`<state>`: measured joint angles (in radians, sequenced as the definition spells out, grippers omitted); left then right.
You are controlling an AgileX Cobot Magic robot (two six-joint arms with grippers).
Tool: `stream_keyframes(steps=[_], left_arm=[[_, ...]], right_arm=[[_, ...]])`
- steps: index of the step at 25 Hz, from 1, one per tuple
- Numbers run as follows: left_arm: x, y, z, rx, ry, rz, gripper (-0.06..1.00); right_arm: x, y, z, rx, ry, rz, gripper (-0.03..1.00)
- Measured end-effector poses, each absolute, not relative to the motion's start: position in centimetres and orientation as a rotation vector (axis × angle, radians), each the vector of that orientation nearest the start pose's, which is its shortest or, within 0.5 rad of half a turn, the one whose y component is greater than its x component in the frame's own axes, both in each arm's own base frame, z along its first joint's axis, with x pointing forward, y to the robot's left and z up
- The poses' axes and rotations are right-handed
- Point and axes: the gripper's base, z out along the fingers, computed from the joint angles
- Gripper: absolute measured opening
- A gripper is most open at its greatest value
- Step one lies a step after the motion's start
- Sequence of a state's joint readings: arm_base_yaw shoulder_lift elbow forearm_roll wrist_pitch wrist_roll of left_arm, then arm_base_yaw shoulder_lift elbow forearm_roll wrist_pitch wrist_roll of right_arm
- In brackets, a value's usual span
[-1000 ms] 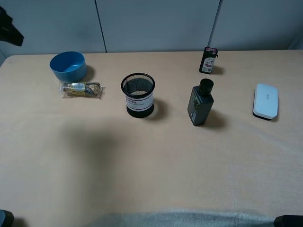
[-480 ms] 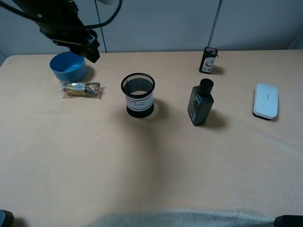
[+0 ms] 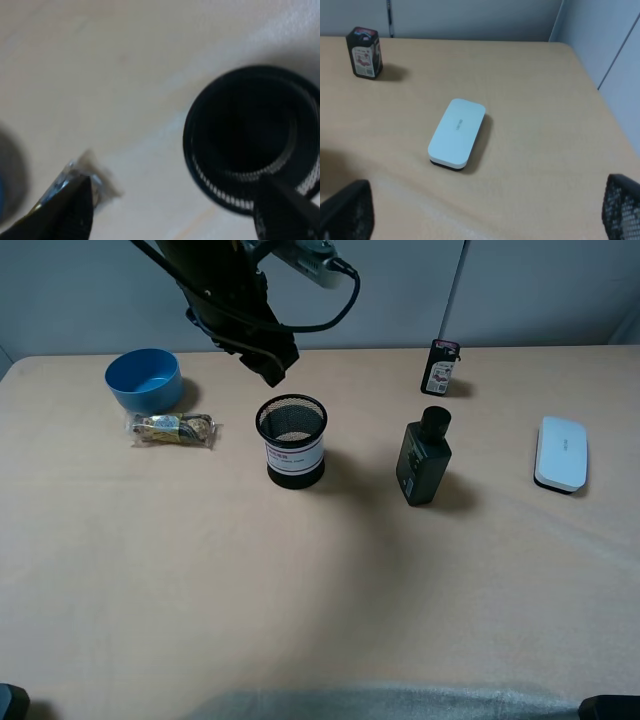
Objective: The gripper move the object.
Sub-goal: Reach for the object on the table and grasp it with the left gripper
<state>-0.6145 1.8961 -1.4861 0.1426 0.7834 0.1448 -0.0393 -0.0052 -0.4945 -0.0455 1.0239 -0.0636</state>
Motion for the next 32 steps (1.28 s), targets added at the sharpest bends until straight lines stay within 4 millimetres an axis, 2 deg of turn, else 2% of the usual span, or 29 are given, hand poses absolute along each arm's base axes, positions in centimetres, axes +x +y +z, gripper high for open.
stream_keyframes(steps=[1,4,13,24,29,32], left_arm=[[34.2,-23.0,23.9,1.081,2.433,0.015,0.73],[34.9,-24.1,22.2,1.102,2.452,0.017,0.73],[35.9,-25.0,18.1,1.136,2.519,0.034,0.73],[36.3,-25.3,15.6,1.133,2.559,0.034,0.73],[36.4,-25.4,13.5,1.150,2.601,0.047,0.73],[36.4,-25.4,13.0,1.153,2.604,0.048,0.73]], right_arm=[[-0.4,-0.3,27.9,-0.023,2.009,-0.120,0.69],[-0.4,-0.3,27.9,-0.023,2.009,-0.120,0.69],[-0.4,-0.3,27.9,-0.023,2.009,-0.120,0.69],[-0.4,-0.3,27.9,-0.023,2.009,-0.120,0.69],[-0.4,-0.3,27.9,-0.023,2.009,-0.120,0.69],[-0.4,-0.3,27.9,-0.023,2.009,-0.120,0.69]])
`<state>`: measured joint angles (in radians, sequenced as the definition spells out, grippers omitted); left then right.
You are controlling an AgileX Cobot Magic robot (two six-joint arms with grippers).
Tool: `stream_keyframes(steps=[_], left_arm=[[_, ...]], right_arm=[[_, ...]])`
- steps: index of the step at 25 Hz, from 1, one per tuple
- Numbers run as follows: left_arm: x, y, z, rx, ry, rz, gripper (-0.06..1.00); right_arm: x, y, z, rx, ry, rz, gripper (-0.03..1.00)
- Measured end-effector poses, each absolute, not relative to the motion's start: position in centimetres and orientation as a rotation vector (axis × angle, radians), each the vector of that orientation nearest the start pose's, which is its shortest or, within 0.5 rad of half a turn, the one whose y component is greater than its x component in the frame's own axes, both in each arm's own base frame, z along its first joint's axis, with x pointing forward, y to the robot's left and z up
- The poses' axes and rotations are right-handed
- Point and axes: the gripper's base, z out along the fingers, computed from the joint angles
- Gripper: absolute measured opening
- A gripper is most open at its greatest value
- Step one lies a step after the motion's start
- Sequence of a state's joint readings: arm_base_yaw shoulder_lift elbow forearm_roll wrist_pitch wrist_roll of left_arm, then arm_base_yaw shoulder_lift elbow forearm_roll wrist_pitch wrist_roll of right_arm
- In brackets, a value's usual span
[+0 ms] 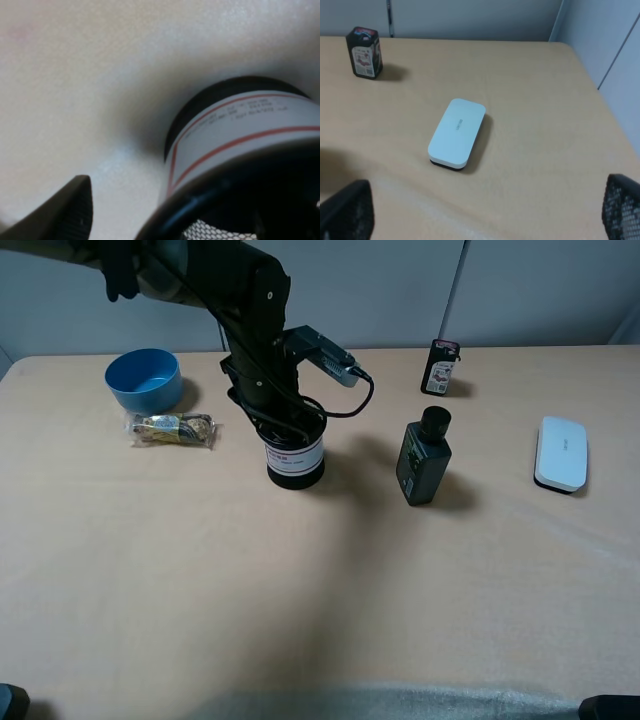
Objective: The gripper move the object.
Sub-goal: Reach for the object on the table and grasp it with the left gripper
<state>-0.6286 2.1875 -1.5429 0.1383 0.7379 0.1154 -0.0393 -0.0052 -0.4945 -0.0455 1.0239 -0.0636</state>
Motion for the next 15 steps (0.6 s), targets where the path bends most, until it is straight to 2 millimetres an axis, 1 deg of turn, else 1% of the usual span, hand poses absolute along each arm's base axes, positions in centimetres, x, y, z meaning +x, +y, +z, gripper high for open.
stream_keyframes(steps=[6,15], left_arm=[[36.65,-25.63,13.00,1.143,2.577,0.034,0.73],[36.59,-25.75,12.96,1.121,2.589,0.010,0.73]], right_arm=[[-0.37,-0.34,27.88,-0.023,2.009,-0.120,0.69],[-0.37,-0.34,27.88,-0.023,2.009,-0.120,0.69]])
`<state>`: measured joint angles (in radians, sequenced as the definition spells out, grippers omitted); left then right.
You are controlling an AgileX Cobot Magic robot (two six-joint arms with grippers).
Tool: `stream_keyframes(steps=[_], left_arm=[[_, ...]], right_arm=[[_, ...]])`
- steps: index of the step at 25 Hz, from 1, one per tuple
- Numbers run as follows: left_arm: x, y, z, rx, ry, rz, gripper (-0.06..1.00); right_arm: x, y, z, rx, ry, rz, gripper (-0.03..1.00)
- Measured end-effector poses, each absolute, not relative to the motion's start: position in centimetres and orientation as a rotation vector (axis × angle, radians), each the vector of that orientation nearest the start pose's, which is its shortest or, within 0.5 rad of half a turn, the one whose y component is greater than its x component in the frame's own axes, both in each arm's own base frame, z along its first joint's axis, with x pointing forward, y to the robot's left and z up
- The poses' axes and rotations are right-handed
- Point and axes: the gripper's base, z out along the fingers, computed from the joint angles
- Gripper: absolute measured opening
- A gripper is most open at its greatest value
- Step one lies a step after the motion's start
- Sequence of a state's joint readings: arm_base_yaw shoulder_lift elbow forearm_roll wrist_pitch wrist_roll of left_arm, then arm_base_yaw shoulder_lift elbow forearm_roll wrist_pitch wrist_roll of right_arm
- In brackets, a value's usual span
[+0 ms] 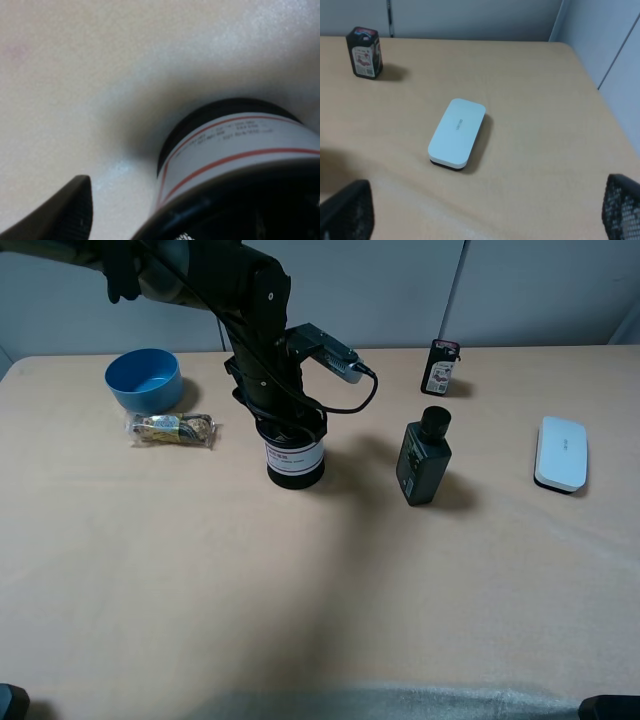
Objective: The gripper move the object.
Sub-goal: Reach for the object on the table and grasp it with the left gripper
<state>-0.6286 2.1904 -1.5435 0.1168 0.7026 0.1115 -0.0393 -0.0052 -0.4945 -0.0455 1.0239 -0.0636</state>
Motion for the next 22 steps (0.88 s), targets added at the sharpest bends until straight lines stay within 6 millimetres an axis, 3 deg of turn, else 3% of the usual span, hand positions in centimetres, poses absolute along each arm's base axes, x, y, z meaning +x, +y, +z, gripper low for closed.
stream_keyframes(steps=[9,17,22], left_arm=[[36.6,-25.8,13.0,1.121,2.589,0.009,0.72],[36.4,-25.7,11.8,1.129,2.641,0.015,0.52],[36.4,-25.7,11.9,1.126,2.647,0.015,0.49]], right_arm=[[-0.4,-0.3,27.9,-0.023,2.009,-0.120,0.69],[-0.4,-0.3,27.9,-0.023,2.009,-0.120,0.69],[-0.4,-0.3,27.9,-0.023,2.009,-0.120,0.69]])
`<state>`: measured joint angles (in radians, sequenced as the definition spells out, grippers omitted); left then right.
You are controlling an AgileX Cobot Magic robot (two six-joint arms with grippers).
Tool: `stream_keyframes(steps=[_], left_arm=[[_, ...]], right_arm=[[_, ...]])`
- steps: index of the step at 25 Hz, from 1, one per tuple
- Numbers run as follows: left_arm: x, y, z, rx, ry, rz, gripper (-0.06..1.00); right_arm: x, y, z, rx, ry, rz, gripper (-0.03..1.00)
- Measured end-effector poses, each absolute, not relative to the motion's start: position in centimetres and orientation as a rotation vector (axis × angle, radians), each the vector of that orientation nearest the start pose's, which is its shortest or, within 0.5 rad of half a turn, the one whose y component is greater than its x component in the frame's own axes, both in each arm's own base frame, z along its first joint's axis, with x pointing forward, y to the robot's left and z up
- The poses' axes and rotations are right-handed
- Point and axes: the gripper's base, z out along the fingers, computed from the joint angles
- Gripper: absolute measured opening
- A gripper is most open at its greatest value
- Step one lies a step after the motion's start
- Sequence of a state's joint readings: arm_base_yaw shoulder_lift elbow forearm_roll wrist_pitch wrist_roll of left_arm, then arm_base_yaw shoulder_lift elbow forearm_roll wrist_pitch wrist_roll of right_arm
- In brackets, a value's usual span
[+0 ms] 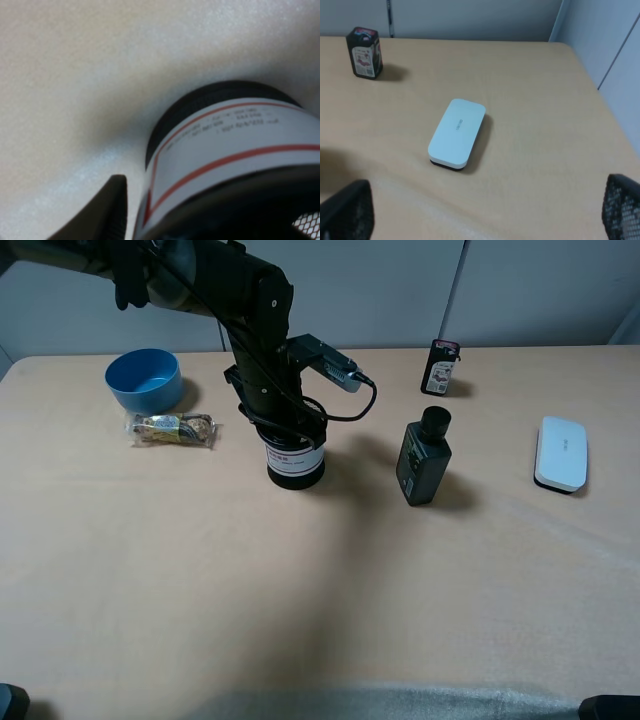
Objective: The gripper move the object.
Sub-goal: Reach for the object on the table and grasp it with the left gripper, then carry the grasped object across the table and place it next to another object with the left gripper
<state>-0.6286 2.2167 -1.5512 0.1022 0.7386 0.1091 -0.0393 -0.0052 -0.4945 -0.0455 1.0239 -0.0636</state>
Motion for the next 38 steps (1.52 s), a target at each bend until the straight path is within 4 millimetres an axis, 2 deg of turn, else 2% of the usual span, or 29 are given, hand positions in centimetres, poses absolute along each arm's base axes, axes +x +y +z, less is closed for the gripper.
stream_keyframes(steps=[17,19,23,35,38], left_arm=[[36.6,-25.8,12.0,1.106,2.654,0.016,0.45],[36.6,-25.8,12.0,1.104,2.654,0.015,0.39],[36.7,-25.8,12.1,1.103,2.647,0.023,0.19],[36.7,-25.8,12.3,1.091,2.650,0.020,0.19],[36.8,-25.5,13.6,1.059,2.635,0.019,0.19]], right_arm=[[-0.4,-0.3,27.9,-0.023,2.009,-0.120,0.69],[-0.4,-0.3,27.9,-0.023,2.009,-0.120,0.69],[-0.4,-0.3,27.9,-0.023,2.009,-0.120,0.69],[-0.4,-0.3,27.9,-0.023,2.009,-0.120,0.69],[-0.4,-0.3,27.9,-0.023,2.009,-0.120,0.69]])
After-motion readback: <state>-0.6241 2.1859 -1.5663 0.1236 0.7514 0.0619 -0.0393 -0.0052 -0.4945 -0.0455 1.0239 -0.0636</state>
